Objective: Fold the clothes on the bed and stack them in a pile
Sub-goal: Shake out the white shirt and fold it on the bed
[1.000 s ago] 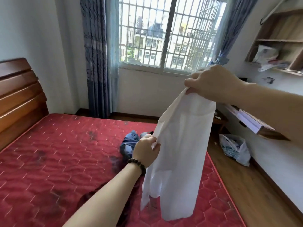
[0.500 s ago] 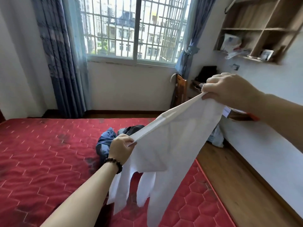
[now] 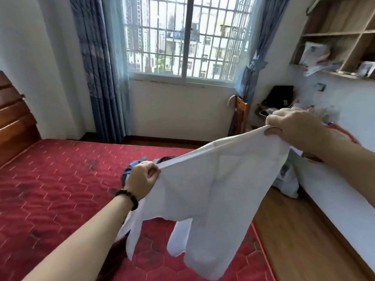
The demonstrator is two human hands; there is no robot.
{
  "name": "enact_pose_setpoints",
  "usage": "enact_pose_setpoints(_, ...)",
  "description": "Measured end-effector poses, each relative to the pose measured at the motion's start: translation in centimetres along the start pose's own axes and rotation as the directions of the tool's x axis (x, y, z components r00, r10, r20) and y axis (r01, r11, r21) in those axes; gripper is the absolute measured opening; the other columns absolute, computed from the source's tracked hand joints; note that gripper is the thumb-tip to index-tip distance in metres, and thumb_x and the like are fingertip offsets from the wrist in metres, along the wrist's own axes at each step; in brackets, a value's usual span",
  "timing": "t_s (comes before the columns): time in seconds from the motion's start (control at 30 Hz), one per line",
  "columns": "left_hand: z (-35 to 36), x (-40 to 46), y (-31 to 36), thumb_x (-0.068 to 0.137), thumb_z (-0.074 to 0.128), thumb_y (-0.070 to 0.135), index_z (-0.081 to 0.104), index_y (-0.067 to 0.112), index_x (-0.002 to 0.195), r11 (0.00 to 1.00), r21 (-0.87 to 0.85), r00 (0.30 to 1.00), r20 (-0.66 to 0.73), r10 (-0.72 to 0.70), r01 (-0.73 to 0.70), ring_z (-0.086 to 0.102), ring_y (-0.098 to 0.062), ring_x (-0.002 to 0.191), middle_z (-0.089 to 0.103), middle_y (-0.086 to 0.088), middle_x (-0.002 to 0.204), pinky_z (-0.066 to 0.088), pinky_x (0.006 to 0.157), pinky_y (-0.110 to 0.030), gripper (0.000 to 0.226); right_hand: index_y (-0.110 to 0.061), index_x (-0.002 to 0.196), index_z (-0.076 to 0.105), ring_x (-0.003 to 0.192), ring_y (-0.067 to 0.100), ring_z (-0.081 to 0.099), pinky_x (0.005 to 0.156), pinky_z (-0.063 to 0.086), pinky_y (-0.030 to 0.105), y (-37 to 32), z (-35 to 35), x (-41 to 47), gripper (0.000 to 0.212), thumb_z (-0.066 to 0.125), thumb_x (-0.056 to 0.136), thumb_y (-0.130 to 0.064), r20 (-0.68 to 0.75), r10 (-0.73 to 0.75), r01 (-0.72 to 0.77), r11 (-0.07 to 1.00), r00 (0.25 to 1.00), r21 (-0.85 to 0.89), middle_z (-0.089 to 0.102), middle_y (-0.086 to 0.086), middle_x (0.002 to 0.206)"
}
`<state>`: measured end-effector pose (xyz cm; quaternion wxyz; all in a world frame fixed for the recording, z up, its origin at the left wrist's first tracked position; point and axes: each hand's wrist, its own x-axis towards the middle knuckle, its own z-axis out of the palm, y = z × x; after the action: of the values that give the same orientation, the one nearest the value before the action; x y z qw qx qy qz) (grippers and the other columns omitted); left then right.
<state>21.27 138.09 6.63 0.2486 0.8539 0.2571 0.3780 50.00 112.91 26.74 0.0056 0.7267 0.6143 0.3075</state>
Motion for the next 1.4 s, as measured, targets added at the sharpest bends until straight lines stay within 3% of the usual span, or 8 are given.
enact_pose_setpoints(0.1, 0.9, -1.3, 2.1, 0.086, 0.066, 0.005, 0.064, 0.004, 0.079, 0.979, -0.134, 0.987, 0.083, -0.141, 0.151, 0.055, -0.016, 0.063, 0.064, -0.006, 0.071, 0.045, 0.062, -0.020, 0.008, -0.004, 0.077, 0.063, 0.078, 0.033, 0.063, 0.077, 0.043, 0.044, 2.6, 1.7, -2.0, 0.019, 0.073, 0.081, -0.020, -0.027, 0.023, -0.024, 0.999, 0.999, -0.022, 0.065, 0.011, 0.074)
enact_pose_setpoints(0.4, 0.8, -6.2, 7.7, 0.094, 0.054, 0.006, 0.058, 0.007, 0.095, 0.827, -0.400, 0.918, 0.177, -0.354, 0.396, 0.049, -0.015, 0.069, 0.056, -0.006, 0.078, 0.042, 0.064, -0.028, 0.005, -0.004, 0.093, 0.060, 0.085, 0.037, 0.059, 0.079, 0.042, 0.041, 2.5, 3.5, -8.1, 0.005, 0.056, 0.092, -0.006, -0.016, 0.109, -0.105, 0.980, 0.994, 0.172, 0.064, 0.015, 0.086)
enact_pose_setpoints(0.53, -0.6, -9.3, 9.0, 0.091, 0.064, 0.024, 0.061, 0.004, 0.080, 0.892, -0.312, 0.943, 0.176, -0.284, 0.327, 0.047, -0.017, 0.061, 0.053, -0.008, 0.071, 0.040, 0.058, -0.031, 0.023, -0.007, 0.089, 0.061, 0.076, 0.033, 0.060, 0.070, 0.038, 0.034, 0.9, 1.6, -12.0, 0.009, 0.055, 0.091, -0.013, 0.056, -0.037, 0.021, 0.967, 0.998, 0.255, 0.064, 0.009, 0.079)
enact_pose_setpoints(0.67, -2.3, -14.6, 10.0, 0.089, 0.068, 0.023, 0.054, 0.013, 0.063, 0.916, -0.279, 0.956, 0.129, -0.262, 0.288, 0.034, -0.013, 0.053, 0.041, 0.001, 0.058, 0.030, 0.048, -0.024, 0.030, -0.014, 0.066, 0.050, 0.047, 0.018, 0.048, 0.050, 0.024, 0.020, -3.1, -0.5, -17.0, 0.045, 0.048, 0.093, -0.049, -0.068, -0.042, 0.056, 0.974, 0.997, 0.221, 0.053, -0.001, 0.054)
enact_pose_setpoints(0.77, -3.6, -20.3, 10.5, 0.090, 0.065, 0.024, 0.053, 0.006, 0.066, 0.912, -0.274, 0.950, 0.158, -0.271, 0.306, 0.028, -0.010, 0.048, 0.033, 0.005, 0.053, 0.024, 0.043, -0.021, 0.033, -0.017, 0.057, 0.041, 0.039, 0.013, 0.037, 0.048, 0.013, 0.013, -7.0, -2.0, -20.8, 0.050, 0.042, 0.090, -0.054, -0.152, -0.068, 0.097, 0.977, 0.986, 0.192, 0.046, -0.001, 0.044)
enact_pose_setpoints(0.97, -5.7, -29.0, 11.5, 0.092, 0.063, 0.026, 0.049, 0.004, 0.065, 0.892, -0.250, 0.909, 0.284, -0.304, 0.376, 0.028, -0.012, 0.048, 0.035, -0.004, 0.054, 0.023, 0.041, -0.019, 0.037, -0.018, 0.054, 0.043, 0.046, 0.026, 0.051, 0.052, 0.045, 0.032, -11.3, -3.2, -26.2, 0.058, 0.043, 0.089, -0.063, 0.011, -0.043, 0.039, 0.966, 0.999, 0.254, 0.050, 0.001, 0.047)
enact_pose_setpoints(1.07, -5.1, -30.4, 11.3, 0.091, 0.063, 0.030, 0.049, 0.007, 0.064, 0.894, -0.208, 0.893, 0.316, -0.322, 0.396, 0.027, -0.010, 0.047, 0.035, -0.001, 0.055, 0.023, 0.042, -0.020, 0.039, -0.022, 0.053, 0.044, 0.049, 0.019, 0.048, 0.057, 0.045, 0.035, -11.3, -2.9, -26.6, 0.056, 0.034, 0.086, -0.065, 0.120, -0.040, 0.003, 0.955, 0.992, 0.295, 0.046, -0.007, 0.048)
enact_pose_setpoints(1.4, 5.8, -30.2, 3.2, 0.085, 0.052, 0.057, 0.044, 0.021, 0.064, 0.890, 0.255, 0.834, 0.323, -0.448, 0.379, 0.046, -0.015, 0.056, 0.047, 0.007, 0.058, 0.034, 0.053, -0.030, 0.042, -0.026, 0.054, 0.036, 0.052, 0.022, 0.048, 0.051, 0.033, 0.026, -10.9, 14.6, -24.5, 0.074, 0.002, 0.073, -0.089, 0.262, -0.069, 0.030, 0.988, 0.963, 0.153, 0.038, -0.009, 0.051)
